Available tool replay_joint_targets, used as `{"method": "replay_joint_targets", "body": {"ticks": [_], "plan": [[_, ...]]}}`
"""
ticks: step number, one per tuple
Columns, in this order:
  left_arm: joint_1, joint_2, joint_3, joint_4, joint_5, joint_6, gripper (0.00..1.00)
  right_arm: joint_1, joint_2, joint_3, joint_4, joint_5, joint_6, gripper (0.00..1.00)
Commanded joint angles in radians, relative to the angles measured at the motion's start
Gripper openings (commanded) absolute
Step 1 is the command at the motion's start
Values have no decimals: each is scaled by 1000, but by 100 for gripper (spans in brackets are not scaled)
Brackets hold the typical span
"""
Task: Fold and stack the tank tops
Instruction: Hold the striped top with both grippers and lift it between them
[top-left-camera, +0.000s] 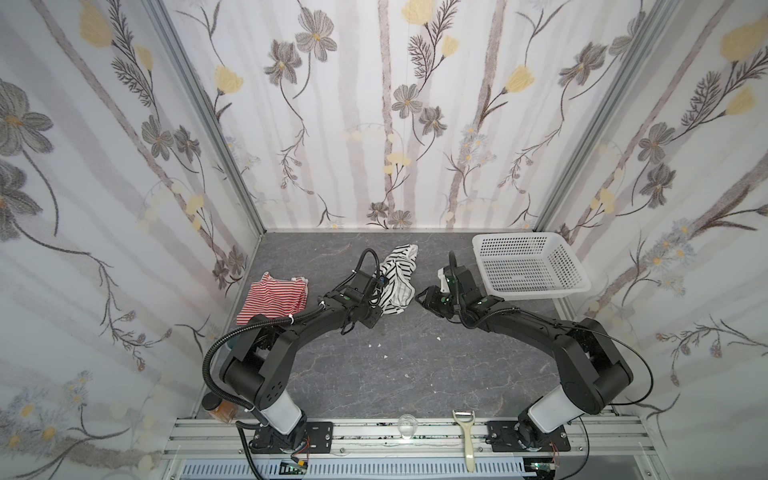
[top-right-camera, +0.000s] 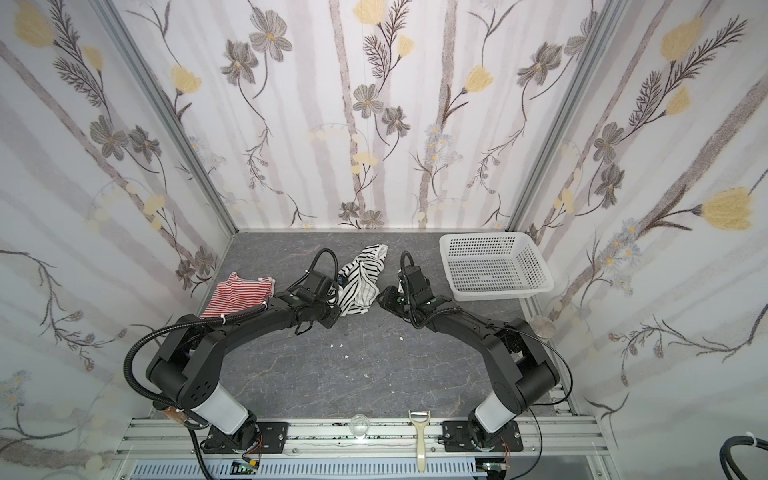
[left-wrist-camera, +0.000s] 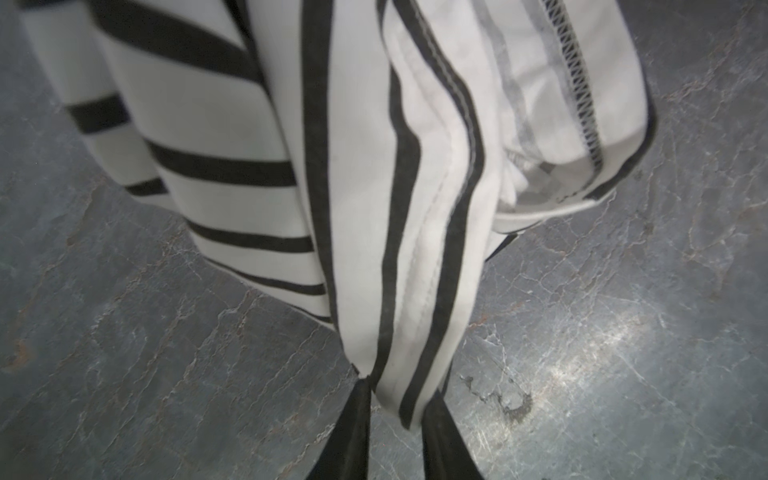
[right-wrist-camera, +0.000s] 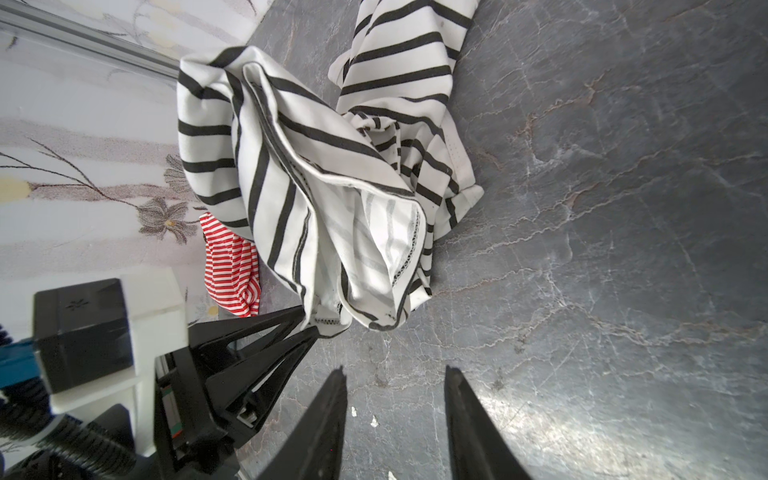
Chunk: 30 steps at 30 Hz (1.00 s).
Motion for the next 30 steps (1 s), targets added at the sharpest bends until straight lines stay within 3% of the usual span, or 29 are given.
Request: {"method": "replay_joint_targets", "body": {"ticks": [1, 8, 12, 23, 30], "plan": [[5, 9, 2, -7, 18, -5, 21, 1, -1, 14, 30, 4, 12, 41], [10, 4, 4, -17, 25, -6, 11, 3, -3, 14, 28, 7, 13, 41], [17, -11, 1, -27, 33, -2, 0, 11, 4, 18, 37, 4, 18, 41], [49, -68, 3, -33, 80, 1, 0, 51, 136, 70, 67, -13, 107, 48], [50, -58, 4, -32, 110, -2, 0, 52, 182, 20, 241, -76, 249, 47]]}}
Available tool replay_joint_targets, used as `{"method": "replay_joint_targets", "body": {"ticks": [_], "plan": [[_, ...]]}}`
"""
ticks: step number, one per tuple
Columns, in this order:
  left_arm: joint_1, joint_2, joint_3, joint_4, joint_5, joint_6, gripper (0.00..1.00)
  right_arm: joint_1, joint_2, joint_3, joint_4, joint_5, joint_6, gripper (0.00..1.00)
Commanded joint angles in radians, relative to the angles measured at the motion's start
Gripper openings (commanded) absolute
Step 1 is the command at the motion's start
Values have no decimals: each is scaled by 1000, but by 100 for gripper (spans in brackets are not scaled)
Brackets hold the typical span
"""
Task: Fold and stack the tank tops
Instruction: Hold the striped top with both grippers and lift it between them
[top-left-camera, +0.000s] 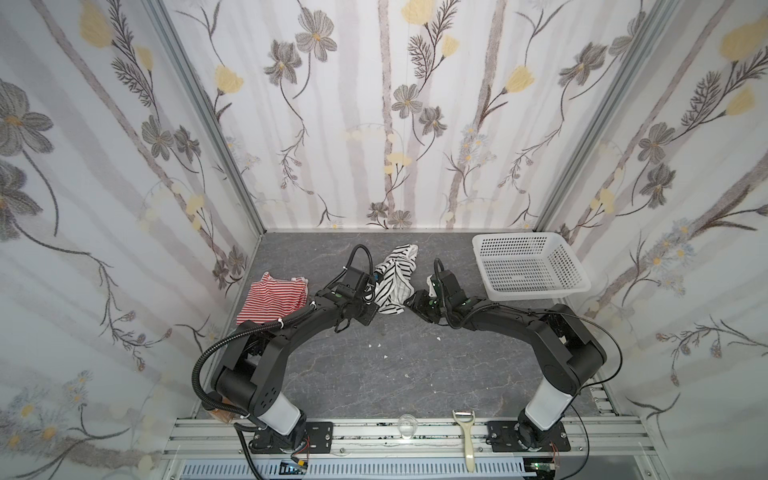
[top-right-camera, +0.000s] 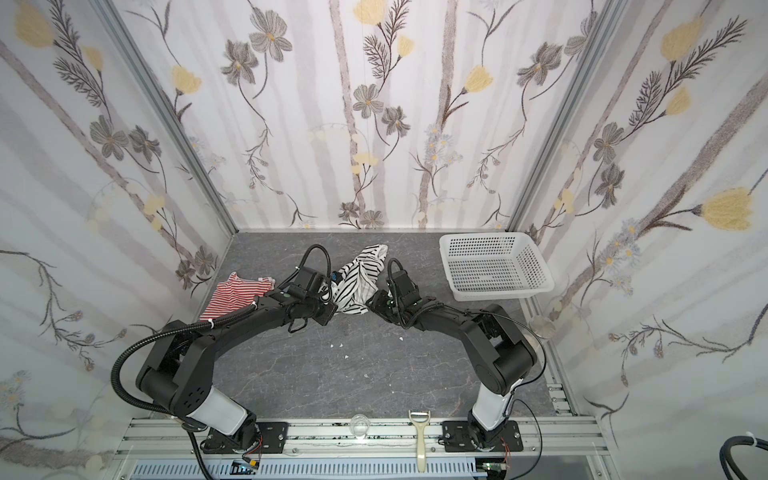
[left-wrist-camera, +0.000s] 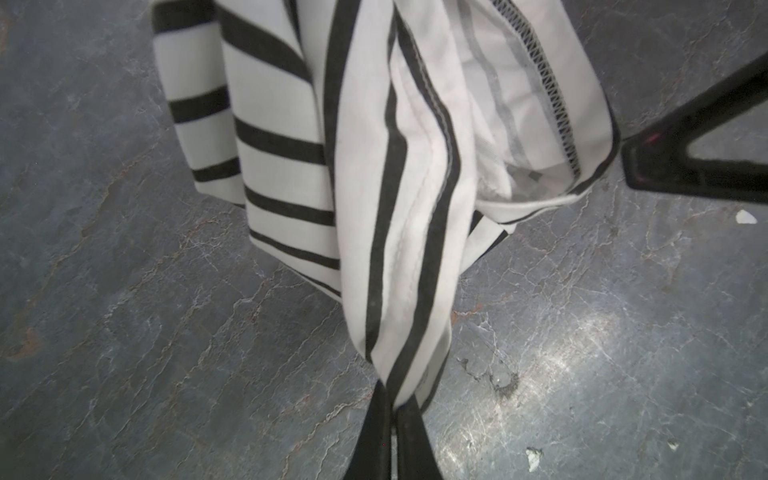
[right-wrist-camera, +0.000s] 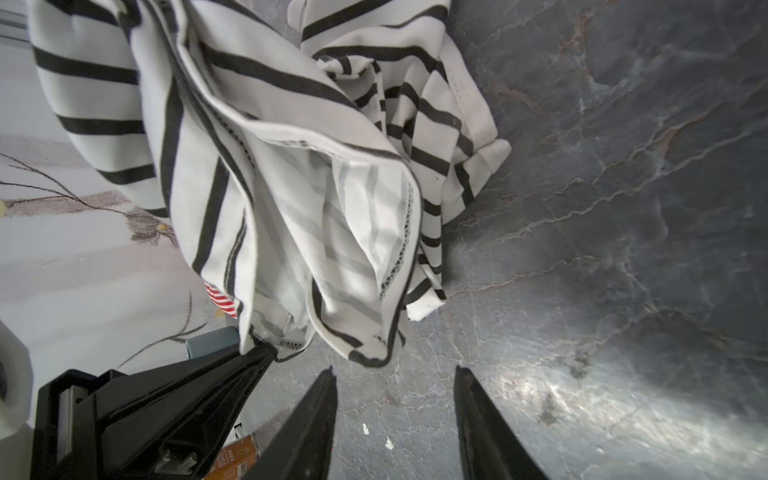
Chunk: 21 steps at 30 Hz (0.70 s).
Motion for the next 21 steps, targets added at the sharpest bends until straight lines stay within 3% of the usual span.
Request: {"method": "replay_joint_targets", "body": {"ticks": [1, 21], "plan": [[2, 3, 4, -2, 28, -3, 0, 2, 22, -5, 137, -37, 97, 47], [2, 5, -14, 2, 82, 0, 0, 27, 84, -3, 172, -16, 166, 38]]}}
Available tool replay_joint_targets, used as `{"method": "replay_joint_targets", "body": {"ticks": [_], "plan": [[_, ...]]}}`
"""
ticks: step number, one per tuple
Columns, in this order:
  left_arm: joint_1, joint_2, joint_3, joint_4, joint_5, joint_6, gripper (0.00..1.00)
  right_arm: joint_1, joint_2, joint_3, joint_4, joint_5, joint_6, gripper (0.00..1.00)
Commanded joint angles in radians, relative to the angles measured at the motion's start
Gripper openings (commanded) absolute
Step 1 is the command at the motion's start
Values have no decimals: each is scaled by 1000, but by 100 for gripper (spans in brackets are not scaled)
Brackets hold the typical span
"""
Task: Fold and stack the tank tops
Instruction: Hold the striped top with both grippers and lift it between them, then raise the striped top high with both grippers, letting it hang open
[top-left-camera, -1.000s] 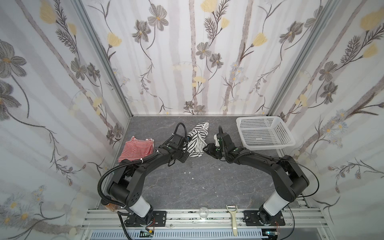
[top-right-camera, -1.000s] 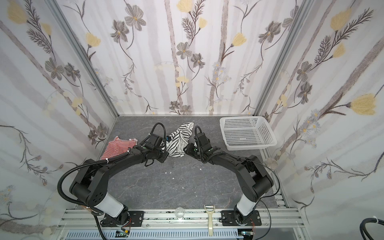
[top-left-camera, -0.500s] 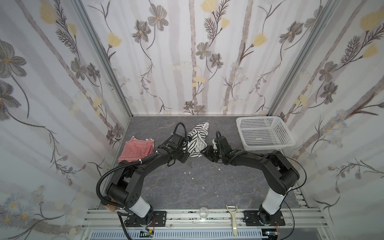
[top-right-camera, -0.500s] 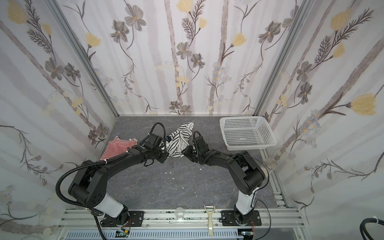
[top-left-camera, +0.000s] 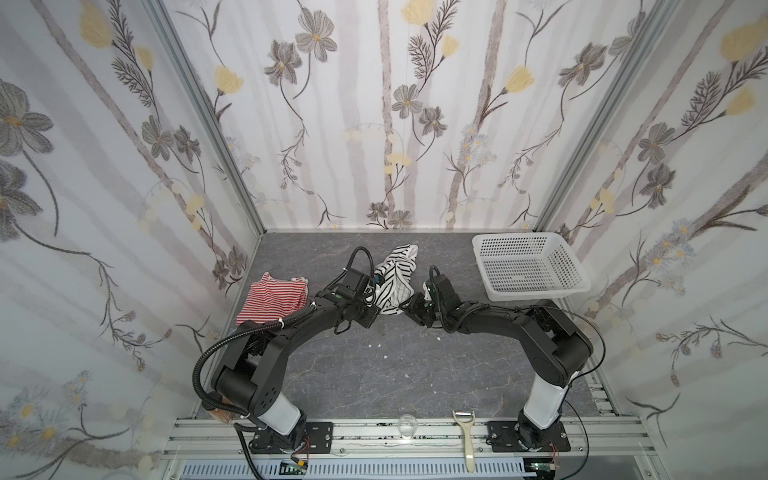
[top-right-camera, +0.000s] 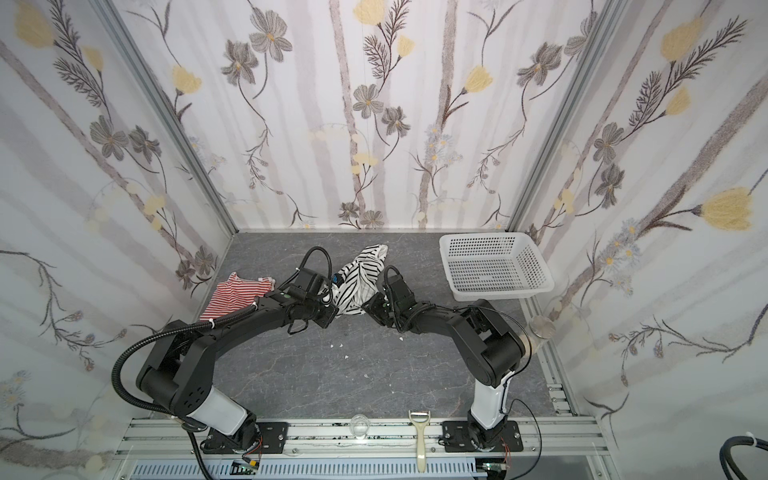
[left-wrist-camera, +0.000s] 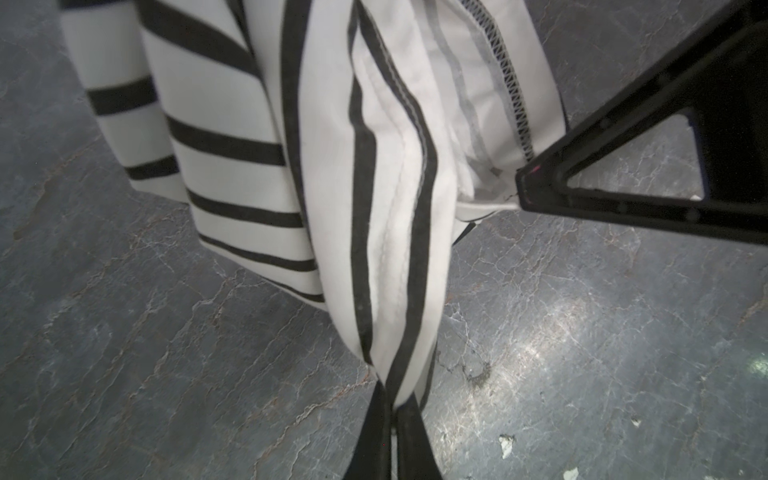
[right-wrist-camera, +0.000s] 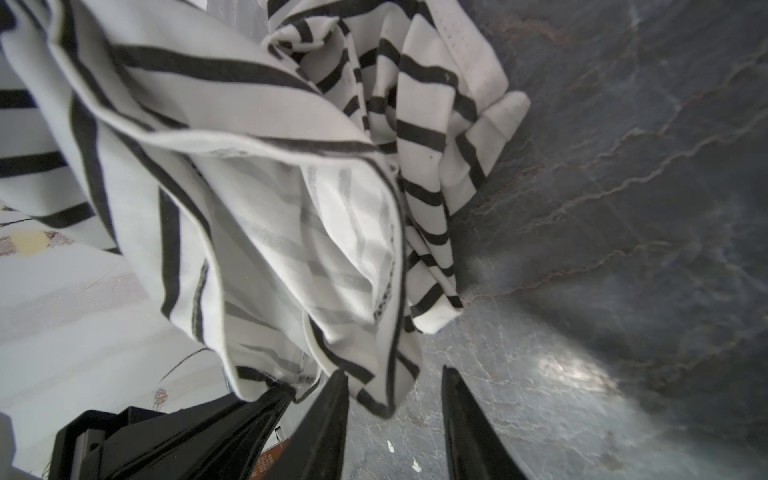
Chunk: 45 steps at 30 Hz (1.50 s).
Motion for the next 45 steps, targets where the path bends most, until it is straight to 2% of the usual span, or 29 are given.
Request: {"method": "replay_joint_targets", "body": {"ticks": [1, 15, 23, 25, 29, 34, 36, 41, 45], "plan": [[1, 3, -3, 6, 20, -1, 0, 2, 16, 5, 62, -1, 42, 37], [2, -7, -9, 8, 31, -5, 0, 5, 48, 22, 109, 18, 87, 23], [2, -9, -9, 7, 19, -3, 0, 4, 1, 3, 86, 30, 78, 2], [3, -11, -5, 6, 3, 3, 0, -3, -24, 6, 48, 38, 46, 0], [36, -36, 29, 4, -55, 29, 0, -39, -112, 94, -199, 117, -137, 0], [144, -82, 151, -17, -120, 76, 0, -101, -210, 330, -640, 323, -444, 0], [192, -90, 216, -31, -142, 91, 0, -124, -232, 452, -815, 440, -551, 0], [276, -95, 390, -54, -170, 85, 0, -157, -273, 697, -1057, 666, -689, 0], [319, -115, 534, -70, -176, 56, 0, -157, -285, 873, -1172, 778, -745, 0]]}}
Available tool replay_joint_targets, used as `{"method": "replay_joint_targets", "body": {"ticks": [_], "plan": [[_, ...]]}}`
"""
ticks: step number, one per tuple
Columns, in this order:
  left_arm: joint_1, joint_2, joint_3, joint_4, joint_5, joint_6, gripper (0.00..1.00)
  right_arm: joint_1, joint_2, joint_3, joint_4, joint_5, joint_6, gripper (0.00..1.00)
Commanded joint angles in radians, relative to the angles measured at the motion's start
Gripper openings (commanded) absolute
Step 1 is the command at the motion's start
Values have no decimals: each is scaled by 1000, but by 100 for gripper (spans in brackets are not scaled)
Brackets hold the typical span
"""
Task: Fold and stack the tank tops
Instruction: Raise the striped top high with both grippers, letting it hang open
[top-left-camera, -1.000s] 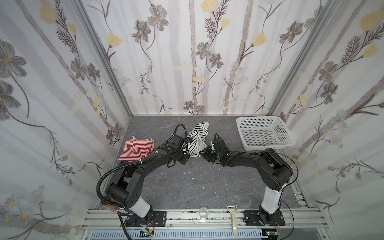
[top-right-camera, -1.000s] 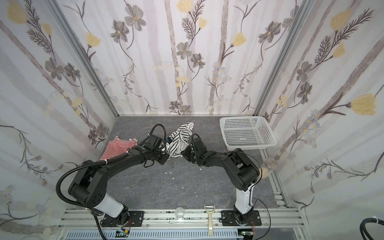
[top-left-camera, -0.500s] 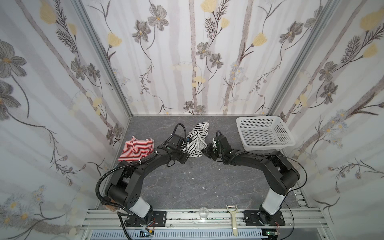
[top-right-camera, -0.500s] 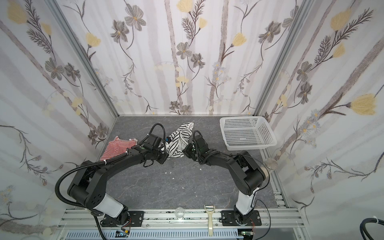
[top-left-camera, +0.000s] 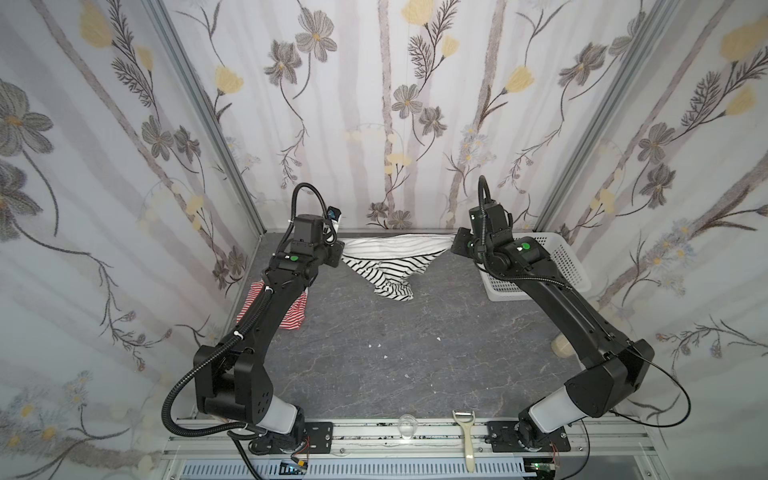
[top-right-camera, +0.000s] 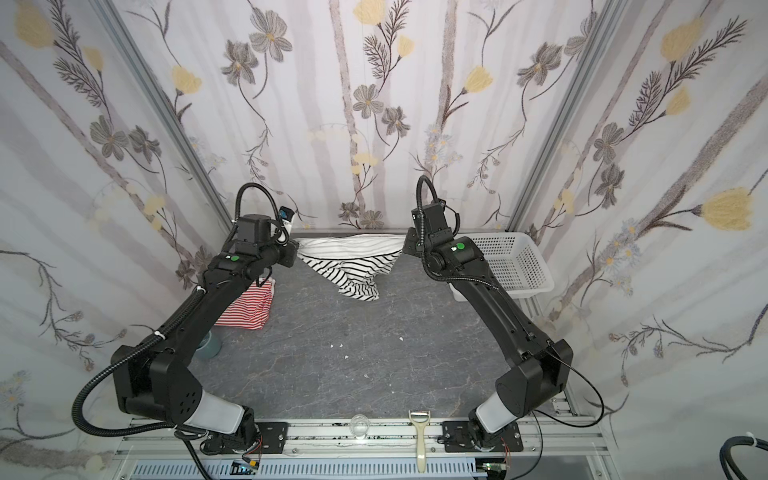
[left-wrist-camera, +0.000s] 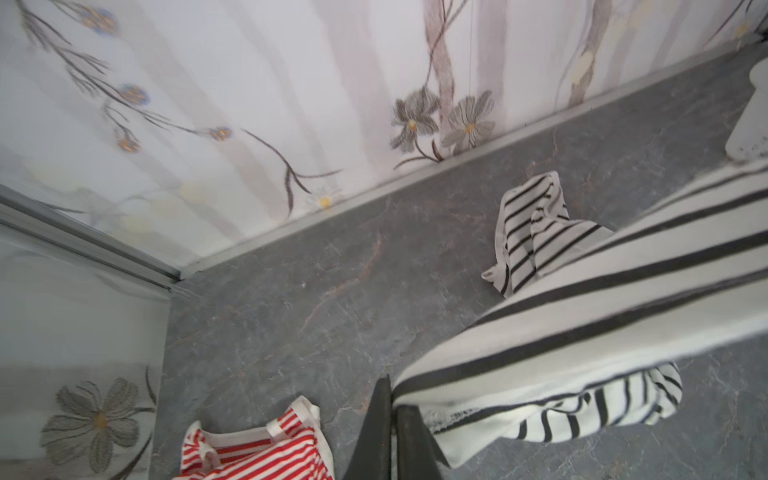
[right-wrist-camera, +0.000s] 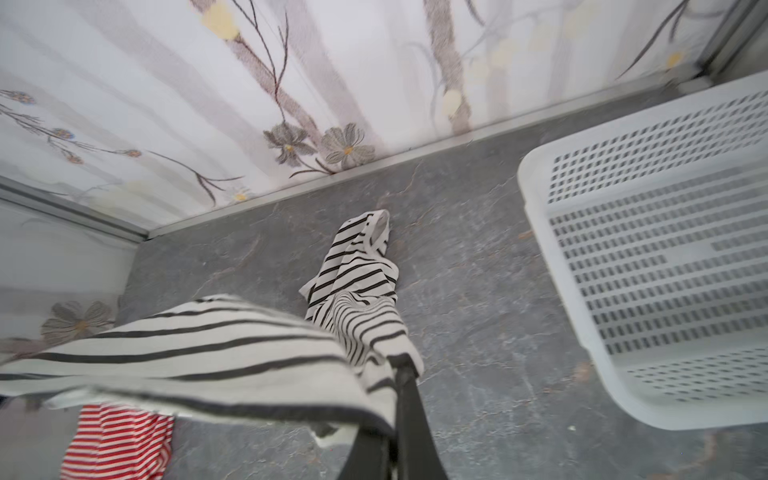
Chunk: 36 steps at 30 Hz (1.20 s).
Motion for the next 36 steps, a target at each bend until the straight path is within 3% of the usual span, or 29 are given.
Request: {"method": "replay_joint_targets", "body": {"ticks": [1, 7, 14, 20, 28, 36], "plan": [[25, -31, 95, -7, -34, -19, 0, -1, -12, 117, -185, 182, -103, 0], [42, -104, 253, -54, -38, -4, 0, 1, -84, 268, -241, 211, -141, 0], [41, -261, 310, -132, -12, -18, 0, 23, -239, 332, -205, 53, -140, 0], [41, -304, 442, -244, 28, -54, 0, 50, -348, 332, -158, -33, -110, 0], [41, -150, 517, -250, 82, -97, 0, -15, -238, 356, -180, -66, -140, 0], [43, 132, 631, -191, 63, -102, 0, -158, 25, 402, -70, -236, -168, 0]]}}
